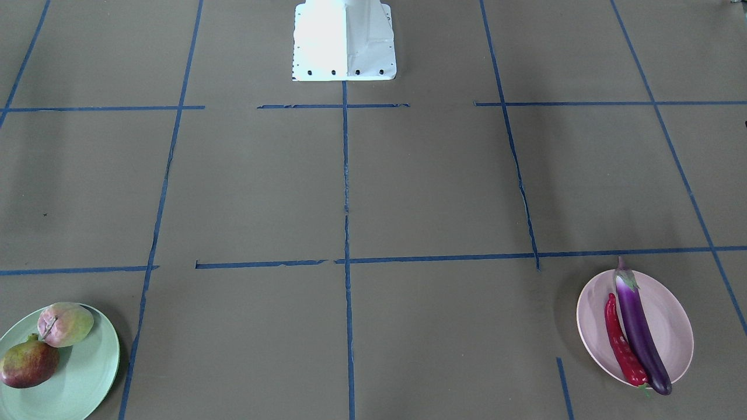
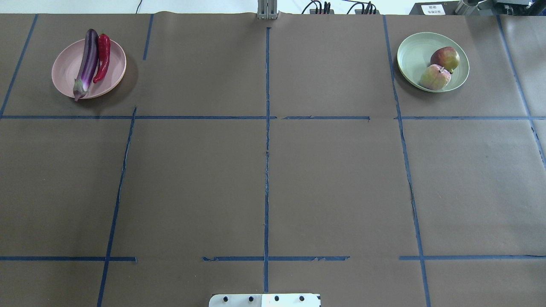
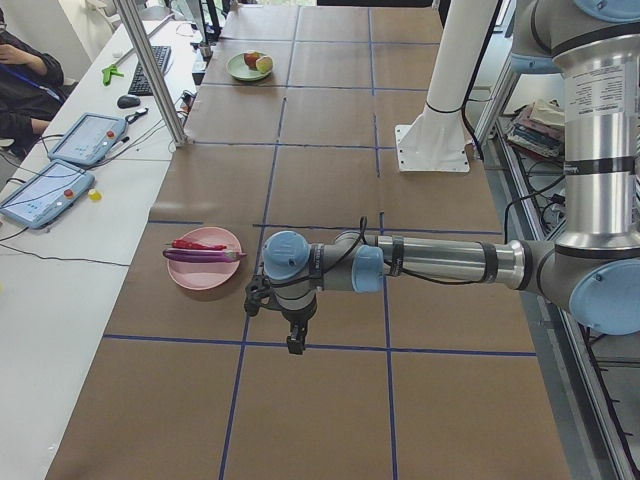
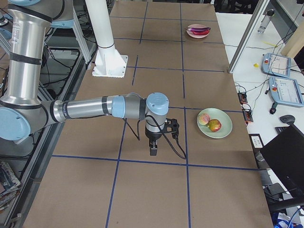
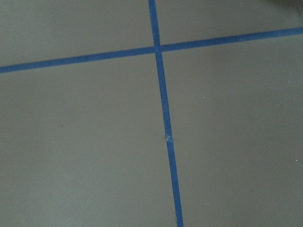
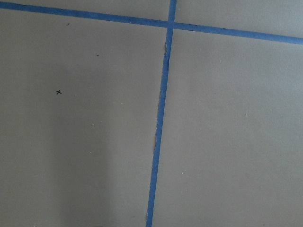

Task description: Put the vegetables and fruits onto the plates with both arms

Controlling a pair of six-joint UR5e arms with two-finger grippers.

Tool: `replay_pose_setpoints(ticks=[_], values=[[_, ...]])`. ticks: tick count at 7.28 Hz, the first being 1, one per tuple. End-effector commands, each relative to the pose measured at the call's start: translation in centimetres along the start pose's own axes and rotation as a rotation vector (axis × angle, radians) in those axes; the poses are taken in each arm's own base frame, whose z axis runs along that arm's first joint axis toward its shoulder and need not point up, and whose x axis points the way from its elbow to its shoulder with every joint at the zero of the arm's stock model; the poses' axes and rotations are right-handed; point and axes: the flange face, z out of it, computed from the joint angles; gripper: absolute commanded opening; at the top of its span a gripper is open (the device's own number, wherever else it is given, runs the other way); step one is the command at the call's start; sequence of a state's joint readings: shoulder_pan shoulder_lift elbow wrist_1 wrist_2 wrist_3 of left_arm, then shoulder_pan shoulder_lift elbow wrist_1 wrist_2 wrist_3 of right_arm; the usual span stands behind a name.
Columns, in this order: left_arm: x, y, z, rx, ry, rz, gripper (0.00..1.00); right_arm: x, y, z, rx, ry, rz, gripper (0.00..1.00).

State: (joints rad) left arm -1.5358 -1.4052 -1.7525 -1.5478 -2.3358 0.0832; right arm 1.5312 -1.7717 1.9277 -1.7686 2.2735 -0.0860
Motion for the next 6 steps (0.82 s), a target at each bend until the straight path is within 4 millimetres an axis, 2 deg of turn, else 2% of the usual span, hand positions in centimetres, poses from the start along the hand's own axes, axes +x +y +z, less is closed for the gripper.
replay_pose_setpoints(ticks=[1,2,4,6], values=[[-1.0,3.6,-1.1,0.062,-0.004,-0.002,1.00,0.1,0.0,0.1,-0.002,0.000,0.002,1.00],[-1.6,4.1,-0.3,0.039,-0.007,-0.024,1.00,0.1,0.0,0.1,-0.002,-0.002,0.002,1.00],[-1.5,5.1,-0.3,0.038,-0.009,-0.025,1.00,0.1,0.0,0.2,-0.004,0.001,-0.001,1.00],[-1.3,4.7,-0.5,0.046,-0.011,-0.014,1.00,0.4,0.0,0.4,-0.009,-0.001,0.004,1.00]])
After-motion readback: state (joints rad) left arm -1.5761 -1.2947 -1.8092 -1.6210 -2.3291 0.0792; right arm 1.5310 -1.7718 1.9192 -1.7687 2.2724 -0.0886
